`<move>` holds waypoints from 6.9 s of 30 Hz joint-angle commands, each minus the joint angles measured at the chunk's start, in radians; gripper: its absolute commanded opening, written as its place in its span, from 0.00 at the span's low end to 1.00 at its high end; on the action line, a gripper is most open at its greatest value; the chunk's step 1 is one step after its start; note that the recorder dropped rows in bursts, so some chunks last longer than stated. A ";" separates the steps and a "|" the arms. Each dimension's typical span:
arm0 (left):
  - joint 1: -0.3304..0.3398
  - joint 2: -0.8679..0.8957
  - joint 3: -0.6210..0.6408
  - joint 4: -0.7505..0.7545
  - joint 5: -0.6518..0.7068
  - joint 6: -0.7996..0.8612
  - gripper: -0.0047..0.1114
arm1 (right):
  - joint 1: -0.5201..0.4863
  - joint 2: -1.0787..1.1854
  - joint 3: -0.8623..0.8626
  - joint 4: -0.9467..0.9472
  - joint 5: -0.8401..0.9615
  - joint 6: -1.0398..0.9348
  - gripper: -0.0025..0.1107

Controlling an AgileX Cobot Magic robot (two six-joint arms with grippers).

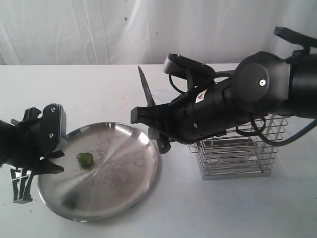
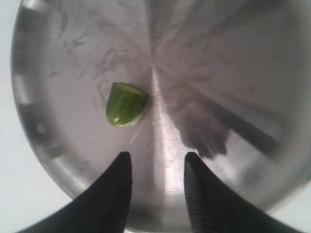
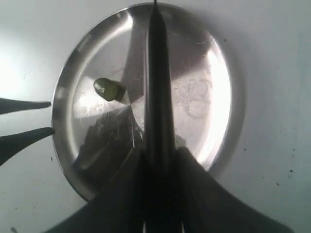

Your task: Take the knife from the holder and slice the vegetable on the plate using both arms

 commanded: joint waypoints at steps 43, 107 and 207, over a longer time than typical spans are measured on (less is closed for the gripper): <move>0.018 0.295 -0.235 -0.204 0.111 0.309 0.51 | -0.111 -0.018 -0.003 0.068 0.105 -0.055 0.02; 0.016 0.361 -0.202 -0.521 0.145 0.222 0.36 | -0.111 -0.018 -0.003 0.068 0.078 -0.055 0.02; 0.188 0.349 -0.118 -1.174 0.462 -0.111 0.05 | 0.305 0.300 -0.167 -0.368 0.142 0.251 0.02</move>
